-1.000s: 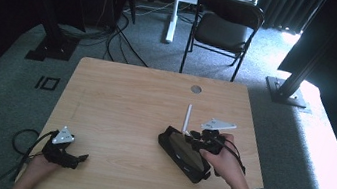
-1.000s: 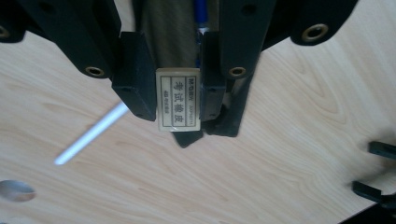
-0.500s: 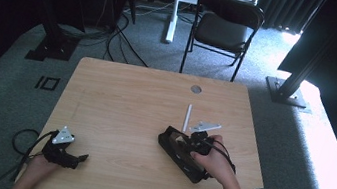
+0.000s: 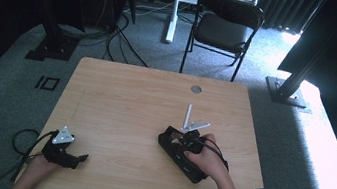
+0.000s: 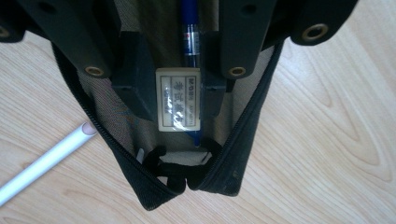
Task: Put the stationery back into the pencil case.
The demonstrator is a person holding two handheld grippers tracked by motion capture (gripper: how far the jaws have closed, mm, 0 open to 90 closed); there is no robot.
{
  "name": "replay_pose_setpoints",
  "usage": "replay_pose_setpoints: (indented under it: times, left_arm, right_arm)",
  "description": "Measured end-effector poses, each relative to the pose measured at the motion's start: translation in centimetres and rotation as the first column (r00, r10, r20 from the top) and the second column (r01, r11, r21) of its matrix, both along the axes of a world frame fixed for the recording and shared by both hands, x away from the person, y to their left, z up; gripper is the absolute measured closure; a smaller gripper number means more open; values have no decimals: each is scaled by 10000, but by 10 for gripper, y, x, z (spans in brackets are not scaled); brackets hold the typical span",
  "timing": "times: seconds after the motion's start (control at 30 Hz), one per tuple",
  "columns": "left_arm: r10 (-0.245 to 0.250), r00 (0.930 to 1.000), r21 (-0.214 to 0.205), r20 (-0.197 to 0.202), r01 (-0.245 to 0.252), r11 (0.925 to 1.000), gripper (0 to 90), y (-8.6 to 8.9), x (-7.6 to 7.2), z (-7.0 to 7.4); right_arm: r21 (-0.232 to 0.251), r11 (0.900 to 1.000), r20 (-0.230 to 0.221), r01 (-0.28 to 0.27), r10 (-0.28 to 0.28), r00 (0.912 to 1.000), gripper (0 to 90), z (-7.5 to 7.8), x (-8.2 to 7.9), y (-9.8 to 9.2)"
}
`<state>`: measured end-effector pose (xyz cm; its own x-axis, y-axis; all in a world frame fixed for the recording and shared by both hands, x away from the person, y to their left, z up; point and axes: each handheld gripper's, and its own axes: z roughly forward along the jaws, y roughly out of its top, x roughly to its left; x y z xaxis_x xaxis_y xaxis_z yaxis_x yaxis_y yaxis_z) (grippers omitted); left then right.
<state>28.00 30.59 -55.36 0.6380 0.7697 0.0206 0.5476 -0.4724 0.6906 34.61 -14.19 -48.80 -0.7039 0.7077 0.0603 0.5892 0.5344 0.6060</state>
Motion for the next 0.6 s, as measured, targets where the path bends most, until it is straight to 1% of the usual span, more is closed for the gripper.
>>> replay_pose_setpoints:
  times: [0.07, 0.13, 0.2, 0.27, 0.37, 0.6]
  left_arm:
    - [1, 10000, -1, -1, -1, 10000, 20, 0, 0, 0]
    - [1, 10000, 0, -1, -1, 10000, 20, 0, 0, 0]
    - [-1, 10000, 1, -1, 1, 10000, 20, 0, 0, 0]
    - [-3, 10000, 3, -1, 3, 10000, 20, 0, 0, 0]
    - [-3, 10000, 2, -1, 3, 10000, 20, 0, 0, 0]
    - [-3, 10000, 2, 0, 3, 10000, 20, 0, 0, 0]
  right_arm:
    - [-45, 10000, -53, 47, -47, 10000, 681, -2, 1, 1]
    - [-210, 9998, -141, 46, -49, 9999, 681, -4, 1, 2]
    - [-339, 9994, -138, 40, -45, 9999, 681, -6, 2, 4]
    - [-326, 9995, -147, 24, -28, 9999, 681, -8, 3, 5]
    - [-476, 9989, -144, 47, -54, 9999, 681, -9, 5, 8]
    - [-773, 9970, -342, 102, -129, 9993, 678, -14, 8, 12]
